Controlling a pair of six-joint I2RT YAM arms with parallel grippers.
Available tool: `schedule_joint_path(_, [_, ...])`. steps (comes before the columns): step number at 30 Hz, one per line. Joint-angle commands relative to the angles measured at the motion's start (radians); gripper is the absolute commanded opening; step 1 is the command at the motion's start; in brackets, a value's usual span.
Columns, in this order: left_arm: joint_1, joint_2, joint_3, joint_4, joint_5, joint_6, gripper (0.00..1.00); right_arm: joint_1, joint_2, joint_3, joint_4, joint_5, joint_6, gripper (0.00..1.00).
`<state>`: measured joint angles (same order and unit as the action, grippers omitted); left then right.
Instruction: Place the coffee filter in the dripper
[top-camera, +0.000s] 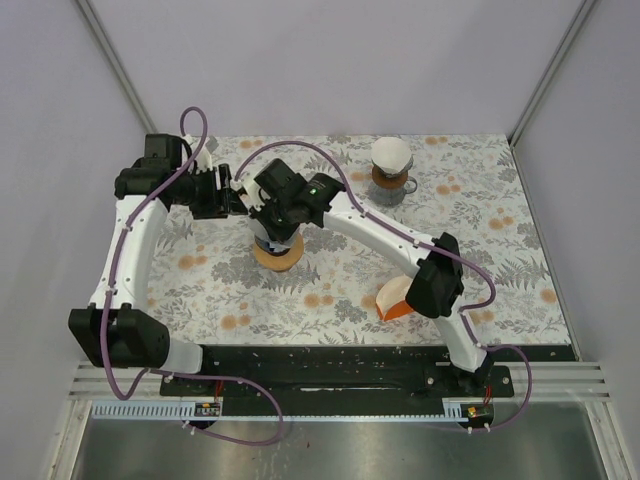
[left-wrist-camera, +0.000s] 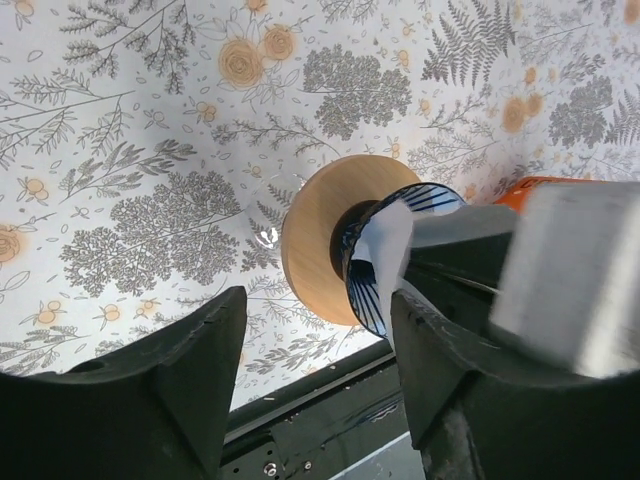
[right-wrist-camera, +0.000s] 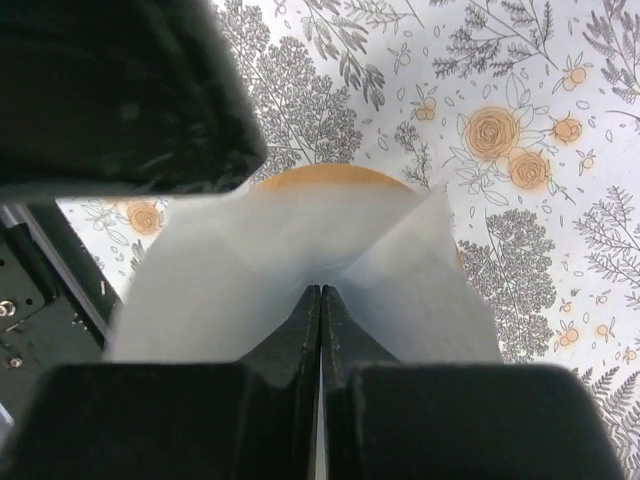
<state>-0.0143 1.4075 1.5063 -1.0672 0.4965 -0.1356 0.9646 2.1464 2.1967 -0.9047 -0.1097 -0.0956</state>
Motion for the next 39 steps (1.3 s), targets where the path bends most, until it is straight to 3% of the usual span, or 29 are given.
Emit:
schedule_joint_path(1, [0.042, -0.035, 0.066, 0.010, 0.115, 0.005, 0.65, 0.029, 0.055, 0.046, -0.077, 0.022, -0.029, 0.00])
schedule_joint_path(13, [0.142, -0.074, -0.001, 0.042, 0.168, -0.028, 0.67, 0.065, 0.138, 0.141, -0.140, 0.056, -0.075, 0.00])
schedule_joint_path(22, [0.139, -0.123, -0.184, 0.139, 0.224, -0.082, 0.61, 0.065, 0.201, 0.156, -0.148, 0.042, -0.089, 0.00])
schedule_joint_path(34, [0.074, -0.140, -0.274, 0.193, 0.238, -0.084, 0.60, 0.063, 0.221, 0.170, -0.151, 0.022, -0.081, 0.00])
schedule_joint_path(39, [0.066, -0.139, -0.278, 0.210, 0.245, -0.102, 0.60, 0.063, 0.219, 0.254, -0.174, 0.019, -0.067, 0.00])
